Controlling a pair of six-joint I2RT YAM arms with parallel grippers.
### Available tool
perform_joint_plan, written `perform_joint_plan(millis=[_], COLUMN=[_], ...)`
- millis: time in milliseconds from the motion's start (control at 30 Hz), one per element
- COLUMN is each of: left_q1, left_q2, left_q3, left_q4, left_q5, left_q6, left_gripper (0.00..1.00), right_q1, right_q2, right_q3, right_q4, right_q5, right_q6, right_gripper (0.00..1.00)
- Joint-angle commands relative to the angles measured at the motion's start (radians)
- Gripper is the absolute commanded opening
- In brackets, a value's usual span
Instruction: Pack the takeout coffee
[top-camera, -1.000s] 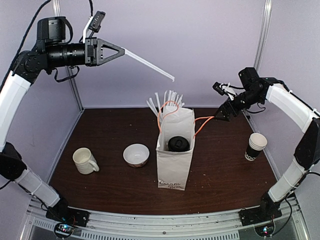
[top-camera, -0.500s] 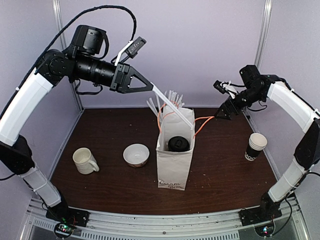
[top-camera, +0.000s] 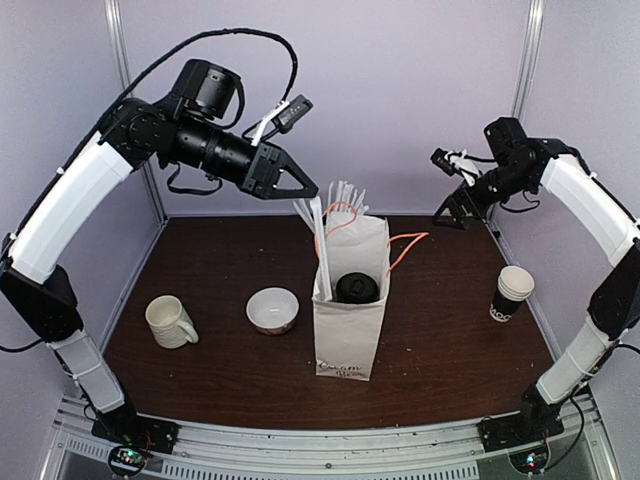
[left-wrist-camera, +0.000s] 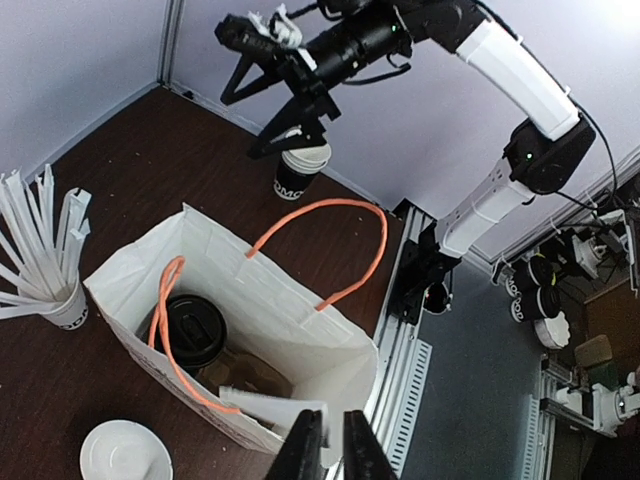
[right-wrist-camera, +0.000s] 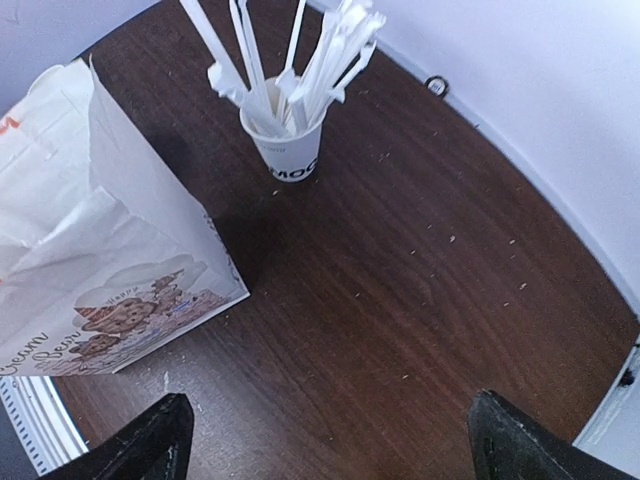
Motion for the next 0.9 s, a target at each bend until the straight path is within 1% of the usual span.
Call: perform_joint_plan(millis=[0,33,67,167,300,400,500,600,633,700,733,800,867], left_q1=[-0.019,-0.022,-0.023,-0.023,-0.020,-0.009,0.034,0.128,0.181,0.274,0.295,0.305,0.306], left_q2=[0.095,0.117,0.133,0.143,0.068,0.003,-0.051,-0.105,-0.128,-0.184,-0.214,-0.273,-0.314], left_q3=[0.027,0.056,0.082,0.148,0.143,0.104,0.046,-0.025,-0.050,-0.140,-0.195,-0.312,-0.414], left_q4=[0.047,0.040,0.030,-0.008,-0.022,-0.020,-0.015,-0.010,-0.001,0.058,0.108,0.219,0.300], left_q5=[0.071,0.075,0.075,0.006,-0.196,-0.393,-0.642,-0.851,-0.871,-0.854,-0.876,-0.921,-0.954], left_q6=[-0.020,-0.018,-0.008,0.038,0.123,0.170,0.179,0.137,0.113,0.100,0.115,0.158,0.159], left_gripper=[0.20,0.29,0.36,0.50,0.64,0.74,0.81,0.86,0.87,0.88,0.90,0.96,0.98], right_q1=[-0.007,-0.008,-0.011,-0.030,-0.040,-0.040,-0.040,-0.040,-0.040,-0.040,-0.040,-0.041,-0.041], right_q2=[-0.040,-0.044,-0.048,-0.079,-0.125,-0.174,-0.238,-0.302,-0.320,-0.354,-0.362,-0.381,-0.409], right_q3=[0.163,0.188,0.210,0.223,0.191,0.150,0.097,0.057,0.044,0.020,0.012,-0.010,-0.051], right_q4=[-0.030,-0.026,-0.019,0.038,0.118,0.175,0.230,0.268,0.277,0.285,0.280,0.285,0.310], right_q5=[0.075,0.097,0.118,0.193,0.303,0.419,0.505,0.555,0.567,0.577,0.580,0.572,0.550], right_q6=[0.017,0.031,0.051,0.155,0.263,0.315,0.339,0.341,0.336,0.321,0.322,0.333,0.346], right_gripper=[0.99,1.00,0.99,0.99,1.00,0.99,0.99,0.99,0.99,0.99,0.99,0.99,0.99])
